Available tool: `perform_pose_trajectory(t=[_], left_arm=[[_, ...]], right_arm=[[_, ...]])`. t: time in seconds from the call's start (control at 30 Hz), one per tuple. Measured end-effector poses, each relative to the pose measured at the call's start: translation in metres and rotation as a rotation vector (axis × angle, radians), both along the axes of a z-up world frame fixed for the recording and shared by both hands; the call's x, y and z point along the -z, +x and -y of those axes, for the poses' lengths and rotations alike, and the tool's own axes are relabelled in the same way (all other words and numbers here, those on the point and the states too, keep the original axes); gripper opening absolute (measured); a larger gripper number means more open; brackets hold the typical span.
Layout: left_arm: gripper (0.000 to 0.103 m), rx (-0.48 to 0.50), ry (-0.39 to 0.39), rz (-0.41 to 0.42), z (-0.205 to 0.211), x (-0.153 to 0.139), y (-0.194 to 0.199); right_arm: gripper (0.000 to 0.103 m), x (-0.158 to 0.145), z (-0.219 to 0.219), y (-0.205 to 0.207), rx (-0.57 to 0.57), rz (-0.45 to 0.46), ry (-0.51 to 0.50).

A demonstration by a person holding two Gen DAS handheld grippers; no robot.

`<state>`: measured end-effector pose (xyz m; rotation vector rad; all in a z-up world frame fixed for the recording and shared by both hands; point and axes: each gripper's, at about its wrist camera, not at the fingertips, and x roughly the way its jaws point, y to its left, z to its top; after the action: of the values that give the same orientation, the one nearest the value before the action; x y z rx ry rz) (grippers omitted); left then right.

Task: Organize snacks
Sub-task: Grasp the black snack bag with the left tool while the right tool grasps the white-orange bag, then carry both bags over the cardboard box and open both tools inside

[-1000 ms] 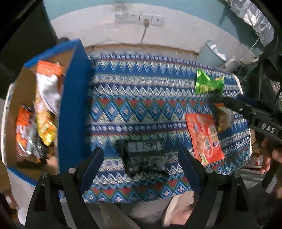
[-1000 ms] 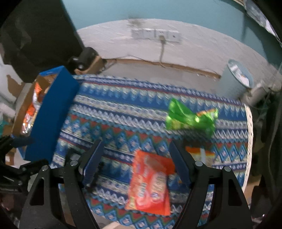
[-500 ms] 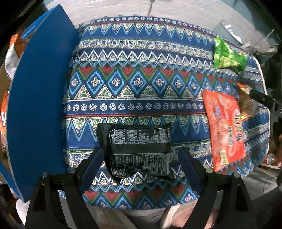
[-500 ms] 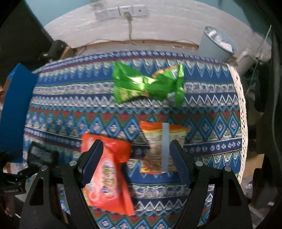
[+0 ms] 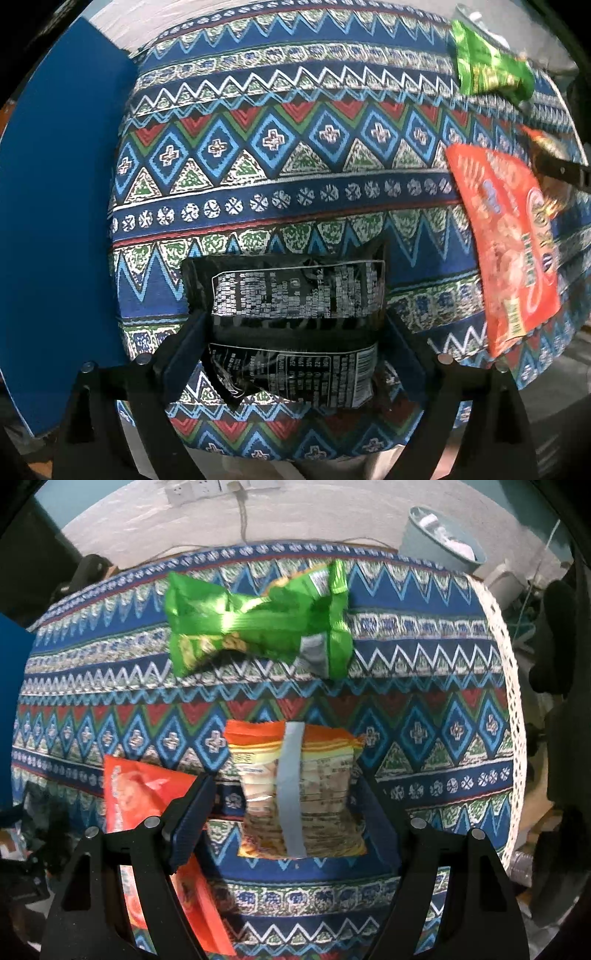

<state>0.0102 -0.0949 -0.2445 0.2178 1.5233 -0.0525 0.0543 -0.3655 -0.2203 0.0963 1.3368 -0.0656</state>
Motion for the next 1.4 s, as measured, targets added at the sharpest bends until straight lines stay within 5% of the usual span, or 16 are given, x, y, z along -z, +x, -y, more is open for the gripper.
perform_pose_trajectory(t=[0.2,0.27,0.33,0.43,0.6,1.03,1.4], left_arm=[[0.093,0.068,0.047,0.052,0.019,0.01,-0.02],[0.079,0.083,0.042,0.079,0.022,0.008,-0.024],[0.069,0.096,0.043,0.095,0.023,0.007,-0.029],[0.067,0.106,0.031,0.101,0.021,0.007,-0.032],[0.061,0.141,0.025,0.12,0.021,0.004,-0.036],[0.044,0.148,-0.022,0.159,0.033,-0.022,-0.038],[0.044,0.142,-0.05,0.259,0.005,-0.073,-0.028]], right_arm=[[0.077,0.026,0.007,-0.001,0.004,-0.033,-0.001],[0.077,0.027,0.01,-0.001,0.001,-0.019,-0.01],[0.072,0.029,0.01,-0.002,0.0,-0.02,-0.027],[0.047,0.028,0.007,-0.003,-0.015,-0.016,-0.055],[0.038,0.016,-0.008,-0.005,-0.024,-0.004,-0.023],[0.038,-0.038,-0.033,-0.009,-0.077,0.091,-0.001],[0.038,-0.072,-0.07,-0.016,-0.165,0.176,0.019]])
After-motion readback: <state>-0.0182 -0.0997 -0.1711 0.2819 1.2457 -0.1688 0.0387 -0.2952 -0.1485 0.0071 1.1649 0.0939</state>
